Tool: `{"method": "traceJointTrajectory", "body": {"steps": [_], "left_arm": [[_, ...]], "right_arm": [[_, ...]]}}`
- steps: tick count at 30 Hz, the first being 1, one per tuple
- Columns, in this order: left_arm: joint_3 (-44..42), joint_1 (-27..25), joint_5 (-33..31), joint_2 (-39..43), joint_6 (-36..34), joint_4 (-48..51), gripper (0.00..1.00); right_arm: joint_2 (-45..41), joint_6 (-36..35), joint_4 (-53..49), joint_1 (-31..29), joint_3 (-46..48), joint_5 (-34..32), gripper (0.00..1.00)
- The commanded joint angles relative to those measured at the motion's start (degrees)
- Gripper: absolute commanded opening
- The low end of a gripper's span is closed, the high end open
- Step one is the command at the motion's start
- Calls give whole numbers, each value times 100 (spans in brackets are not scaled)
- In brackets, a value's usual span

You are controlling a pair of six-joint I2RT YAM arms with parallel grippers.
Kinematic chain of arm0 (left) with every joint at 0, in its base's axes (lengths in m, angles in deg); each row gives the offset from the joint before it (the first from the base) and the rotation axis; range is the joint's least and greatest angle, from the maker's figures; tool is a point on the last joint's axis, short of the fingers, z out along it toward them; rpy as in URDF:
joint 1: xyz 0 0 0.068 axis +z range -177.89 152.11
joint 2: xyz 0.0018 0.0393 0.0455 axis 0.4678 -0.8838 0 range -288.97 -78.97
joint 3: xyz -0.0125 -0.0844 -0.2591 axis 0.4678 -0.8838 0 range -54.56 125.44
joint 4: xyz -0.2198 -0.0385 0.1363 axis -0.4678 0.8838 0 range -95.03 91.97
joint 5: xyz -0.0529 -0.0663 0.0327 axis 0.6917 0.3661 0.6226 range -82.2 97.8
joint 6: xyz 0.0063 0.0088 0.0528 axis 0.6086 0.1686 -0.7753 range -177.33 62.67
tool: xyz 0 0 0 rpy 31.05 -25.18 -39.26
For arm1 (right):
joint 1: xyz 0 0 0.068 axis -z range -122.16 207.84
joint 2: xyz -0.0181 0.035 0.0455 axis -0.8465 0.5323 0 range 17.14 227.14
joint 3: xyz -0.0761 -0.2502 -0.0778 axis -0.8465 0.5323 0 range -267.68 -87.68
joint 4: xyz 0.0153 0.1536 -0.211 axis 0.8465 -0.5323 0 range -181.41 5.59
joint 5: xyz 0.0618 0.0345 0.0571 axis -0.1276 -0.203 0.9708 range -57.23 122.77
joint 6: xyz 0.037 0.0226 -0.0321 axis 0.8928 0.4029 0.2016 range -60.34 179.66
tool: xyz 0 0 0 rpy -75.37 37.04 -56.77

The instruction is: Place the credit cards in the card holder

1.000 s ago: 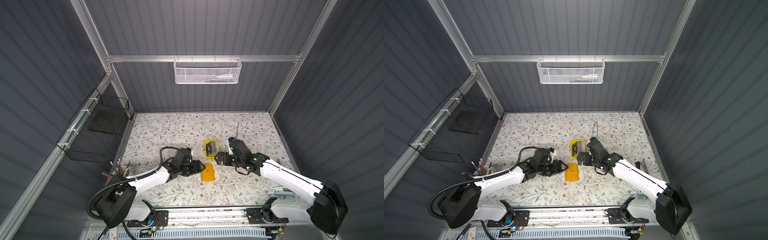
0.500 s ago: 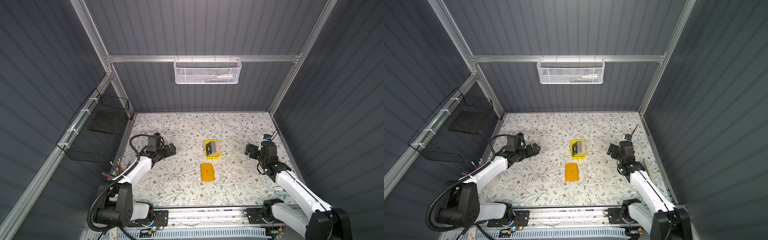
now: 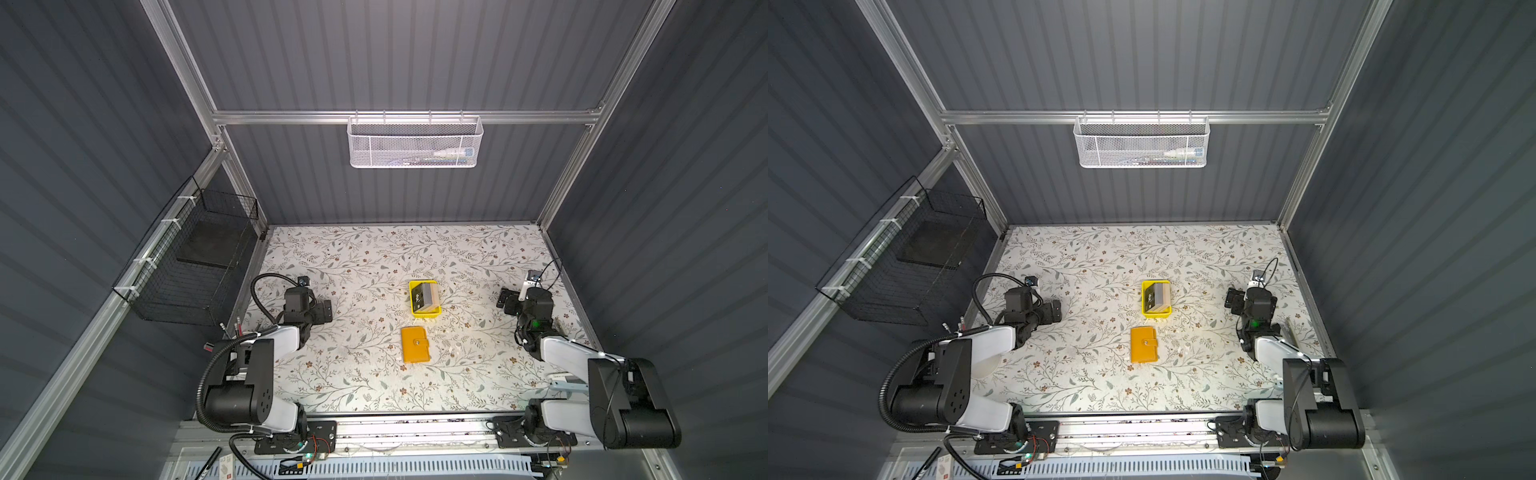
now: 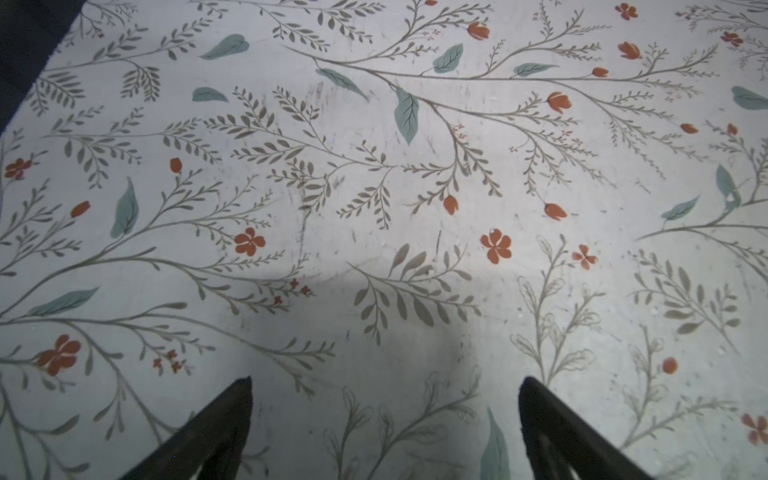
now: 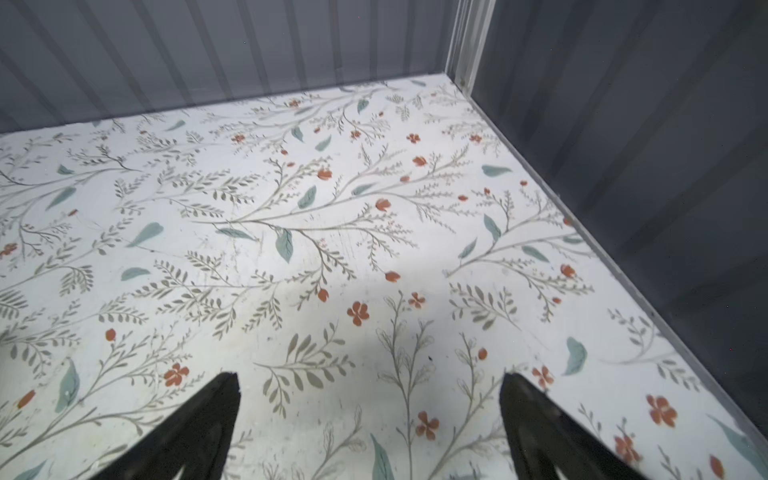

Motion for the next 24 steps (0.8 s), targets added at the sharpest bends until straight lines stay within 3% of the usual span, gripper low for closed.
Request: {"method": "traceJointTrajectory", "body": {"steps": [1, 4, 6, 10, 12, 24], "left_arm": [[-124, 57, 132, -132, -409, -1539, 100], [-237, 94, 409, -350, -377, -2252, 100], [-297, 118, 406, -612, -319, -2686, 100], [-496, 168, 420, -1325, -218, -3859, 100], [-234, 190, 442, -1196, -226, -3035, 100], [-167, 174, 447, -1283, -272, -3096, 100]], "right_arm": [[427, -235, 1523, 32, 276, 205, 99], [723, -238, 2236, 66, 451, 271, 99], [569, -142, 1495, 215, 219, 662, 99], [548, -97, 1500, 295, 233, 775, 99], [600, -102, 1616, 297, 253, 773, 99], [581, -93, 1597, 297, 262, 763, 99]]}}
